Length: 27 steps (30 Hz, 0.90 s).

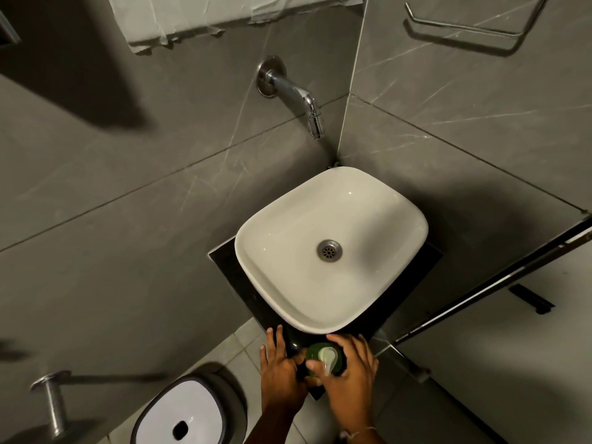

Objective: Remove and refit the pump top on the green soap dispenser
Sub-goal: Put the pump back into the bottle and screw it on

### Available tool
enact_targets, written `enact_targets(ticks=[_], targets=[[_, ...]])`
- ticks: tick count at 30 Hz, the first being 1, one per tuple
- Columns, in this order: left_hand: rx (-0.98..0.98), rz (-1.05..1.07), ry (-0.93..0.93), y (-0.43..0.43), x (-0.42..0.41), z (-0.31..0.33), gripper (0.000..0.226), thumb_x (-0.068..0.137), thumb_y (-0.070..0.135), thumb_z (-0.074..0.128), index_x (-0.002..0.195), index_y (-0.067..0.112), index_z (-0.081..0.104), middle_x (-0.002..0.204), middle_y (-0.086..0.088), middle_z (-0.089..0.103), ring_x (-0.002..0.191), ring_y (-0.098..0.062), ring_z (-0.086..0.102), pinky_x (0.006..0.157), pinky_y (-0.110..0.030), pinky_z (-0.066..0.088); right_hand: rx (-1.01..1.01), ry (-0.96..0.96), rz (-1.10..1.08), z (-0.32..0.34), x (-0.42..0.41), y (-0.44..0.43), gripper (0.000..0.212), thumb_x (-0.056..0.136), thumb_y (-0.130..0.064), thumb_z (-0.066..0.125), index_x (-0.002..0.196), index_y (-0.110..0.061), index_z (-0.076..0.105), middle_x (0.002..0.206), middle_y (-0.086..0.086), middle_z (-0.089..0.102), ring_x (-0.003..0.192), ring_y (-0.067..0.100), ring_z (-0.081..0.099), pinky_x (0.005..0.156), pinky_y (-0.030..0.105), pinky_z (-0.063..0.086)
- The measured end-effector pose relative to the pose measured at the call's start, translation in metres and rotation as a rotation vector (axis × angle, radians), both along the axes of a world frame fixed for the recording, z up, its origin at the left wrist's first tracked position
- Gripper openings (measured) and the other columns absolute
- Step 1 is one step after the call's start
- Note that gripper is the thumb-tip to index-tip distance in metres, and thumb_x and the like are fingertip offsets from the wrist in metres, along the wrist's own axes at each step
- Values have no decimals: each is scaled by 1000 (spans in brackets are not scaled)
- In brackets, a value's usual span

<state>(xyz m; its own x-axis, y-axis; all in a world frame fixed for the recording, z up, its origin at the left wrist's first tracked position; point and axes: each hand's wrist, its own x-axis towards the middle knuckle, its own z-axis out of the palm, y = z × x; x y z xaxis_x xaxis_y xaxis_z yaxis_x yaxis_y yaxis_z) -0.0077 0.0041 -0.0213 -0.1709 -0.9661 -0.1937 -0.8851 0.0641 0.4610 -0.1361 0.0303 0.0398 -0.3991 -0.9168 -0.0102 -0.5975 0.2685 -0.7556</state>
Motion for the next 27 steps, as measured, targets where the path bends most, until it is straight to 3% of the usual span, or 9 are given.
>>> enact_targets(ticks=[3,5,6,8,12,15,18,23,27], targets=[[4,-9,6,-1,0,0,63,58,71,60,111,36,63,153,-2,-5,141,-28,-15,115,-51,6,20,-27,51,-2,-8,3,40,55,-43,72,86,-64,59,119,-26,52,138,19,30,111,64,13],[3,1,21,-1,-1,1,55,61,60,68,109,33,65,154,-4,-2,141,-30,-12,115,-52,7,48,-13,-10,1,-7,1,27,49,-52,72,72,-47,59,111,-19,59,133,23,38,111,62,18],[-9,12,35,-1,-1,2,51,62,55,66,107,30,66,155,-9,3,142,-31,-10,115,-53,9,65,16,-34,4,-5,-1,34,46,-59,70,71,-40,56,106,-13,61,129,24,43,109,60,21],[-19,20,43,0,-1,2,48,63,51,63,105,29,67,156,-13,9,142,-33,-7,115,-54,11,58,33,-39,3,-1,-2,44,45,-65,68,74,-36,53,103,-8,60,125,24,45,107,59,24],[-20,5,16,-1,0,0,51,62,54,72,107,31,65,156,-14,9,142,-33,-8,114,-54,12,3,-18,64,0,-8,3,40,54,-61,65,93,-59,59,117,-26,51,136,13,28,111,62,10],[-13,7,16,0,-1,0,49,63,55,69,104,29,67,156,-12,7,142,-31,-10,115,-54,10,-7,41,28,3,-9,0,31,50,-61,66,75,-43,61,107,-18,59,131,23,40,109,64,19],[-21,6,31,0,0,2,46,62,55,63,100,30,68,156,-12,7,141,-31,-11,115,-53,8,14,104,-39,6,-1,-5,43,46,-66,66,68,-38,43,95,-3,63,116,29,51,102,62,31],[-57,6,22,1,0,-1,60,60,68,47,105,32,66,155,-14,12,142,-33,-7,114,-56,13,16,30,43,-4,-5,3,49,53,-63,63,95,-38,68,118,-20,56,135,20,34,111,64,11],[-35,9,34,1,-1,3,50,64,58,64,104,29,67,156,-13,10,142,-33,-8,115,-55,12,14,69,-21,2,-3,-2,44,48,-64,64,75,-29,68,107,-18,63,131,24,42,112,62,16]])
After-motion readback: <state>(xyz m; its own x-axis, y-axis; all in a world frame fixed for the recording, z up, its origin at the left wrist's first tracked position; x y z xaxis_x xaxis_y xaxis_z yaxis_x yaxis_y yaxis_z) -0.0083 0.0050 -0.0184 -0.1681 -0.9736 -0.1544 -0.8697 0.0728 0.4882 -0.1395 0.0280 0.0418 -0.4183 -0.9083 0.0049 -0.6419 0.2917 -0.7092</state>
